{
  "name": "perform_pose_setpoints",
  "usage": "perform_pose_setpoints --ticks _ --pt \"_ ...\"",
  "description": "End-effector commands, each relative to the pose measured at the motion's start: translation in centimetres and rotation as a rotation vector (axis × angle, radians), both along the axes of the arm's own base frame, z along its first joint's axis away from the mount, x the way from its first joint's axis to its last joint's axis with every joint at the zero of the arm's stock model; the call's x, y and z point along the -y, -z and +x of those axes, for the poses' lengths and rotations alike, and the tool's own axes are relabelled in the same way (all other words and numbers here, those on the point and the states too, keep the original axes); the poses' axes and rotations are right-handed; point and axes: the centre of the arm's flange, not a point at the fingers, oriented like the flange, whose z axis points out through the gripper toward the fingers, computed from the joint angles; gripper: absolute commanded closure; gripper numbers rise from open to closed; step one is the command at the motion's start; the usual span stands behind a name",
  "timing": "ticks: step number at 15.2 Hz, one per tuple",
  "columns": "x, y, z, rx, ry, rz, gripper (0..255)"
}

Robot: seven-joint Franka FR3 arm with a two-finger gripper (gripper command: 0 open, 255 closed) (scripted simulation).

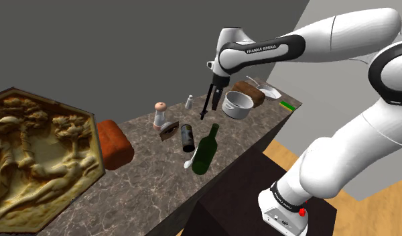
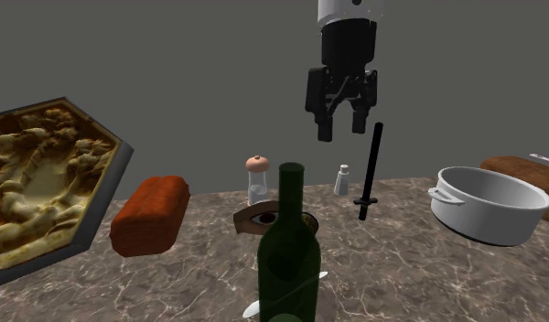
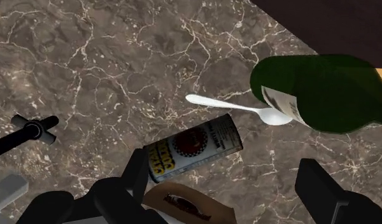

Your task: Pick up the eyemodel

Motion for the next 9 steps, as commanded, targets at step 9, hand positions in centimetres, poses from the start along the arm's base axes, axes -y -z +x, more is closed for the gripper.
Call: perform_pose_setpoints --ticks 9 --pt "-1.5 9.8 10.1 -0.061 -0.250 0.006 0"
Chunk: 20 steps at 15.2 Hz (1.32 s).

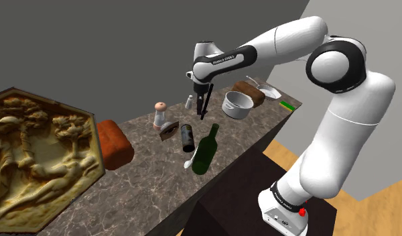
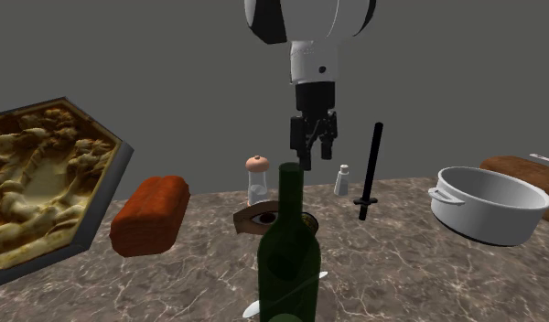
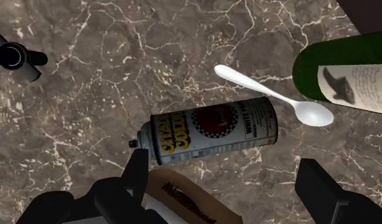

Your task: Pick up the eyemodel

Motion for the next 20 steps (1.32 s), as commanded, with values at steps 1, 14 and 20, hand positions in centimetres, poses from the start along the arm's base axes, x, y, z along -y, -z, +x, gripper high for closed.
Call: perform_pose_setpoints --ticks 1,14,20 --pt "-0.7 2.3 2.1 -0.013 -0.051 0.002 0" --pt "-5.3 14.4 11.1 -0.078 -0.317 0.009 0" --pt "-5.3 17.3 11.1 -0.078 -0.317 0.009 0"
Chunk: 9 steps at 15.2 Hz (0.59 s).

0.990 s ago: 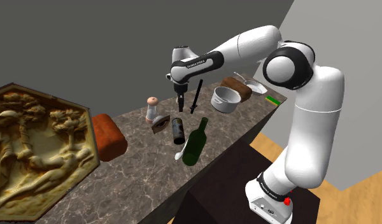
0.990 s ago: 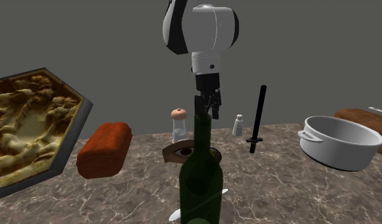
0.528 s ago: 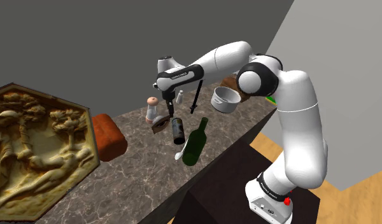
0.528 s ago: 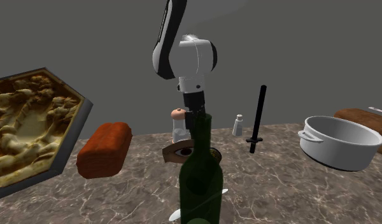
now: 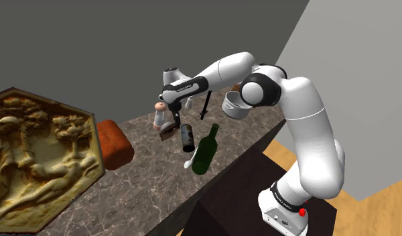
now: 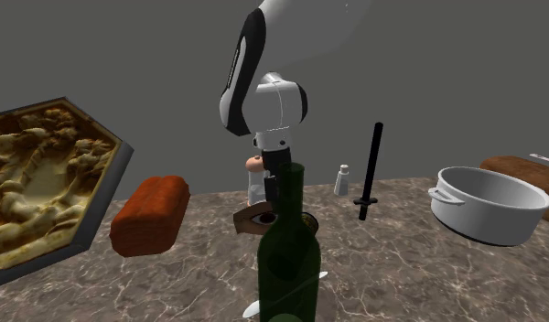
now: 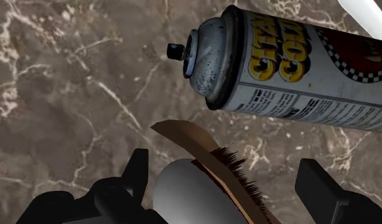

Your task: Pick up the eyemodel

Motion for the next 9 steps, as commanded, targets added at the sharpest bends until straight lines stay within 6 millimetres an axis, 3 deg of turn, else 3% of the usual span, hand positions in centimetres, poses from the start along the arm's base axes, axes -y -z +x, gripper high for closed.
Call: perform_pose_setpoints --ticks 1,2,9 --pt "0.06 0.39 0.04 0.000 0.000 0.000 0" --pt "0.04 0.41 0.00 0.000 0.000 0.000 255" --pt "0.01 0.42 0.03 0.000 0.000 0.000 255"
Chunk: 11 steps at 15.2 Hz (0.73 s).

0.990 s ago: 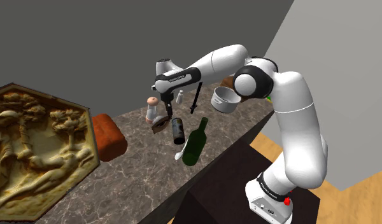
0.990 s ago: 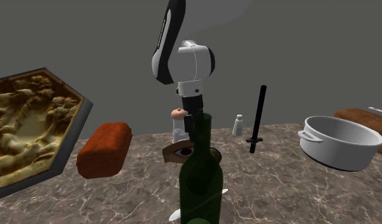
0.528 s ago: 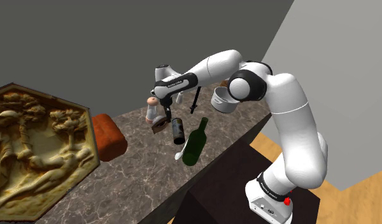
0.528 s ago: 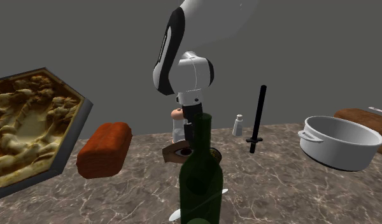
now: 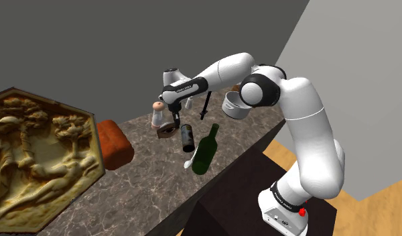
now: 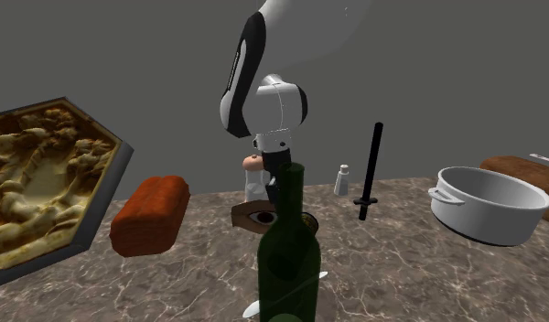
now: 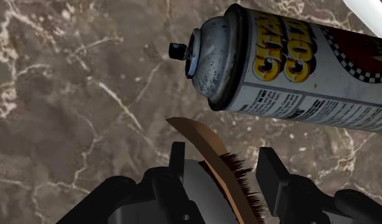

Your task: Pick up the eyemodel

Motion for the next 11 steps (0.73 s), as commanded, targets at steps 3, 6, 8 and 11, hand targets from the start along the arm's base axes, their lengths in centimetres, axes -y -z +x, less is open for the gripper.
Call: perform_pose_setpoints --ticks 3,6,8,11 --pt "0.0 -0.5 0.0 -0.001 0.000 0.001 255" --pt "0.0 -2.1 0.0 -0.001 0.000 0.001 255" --pt "0.0 -3.1 0.0 -0.001 0.000 0.001 255" --pt "0.0 -4.7 0.0 -0.001 0.000 0.001 255"
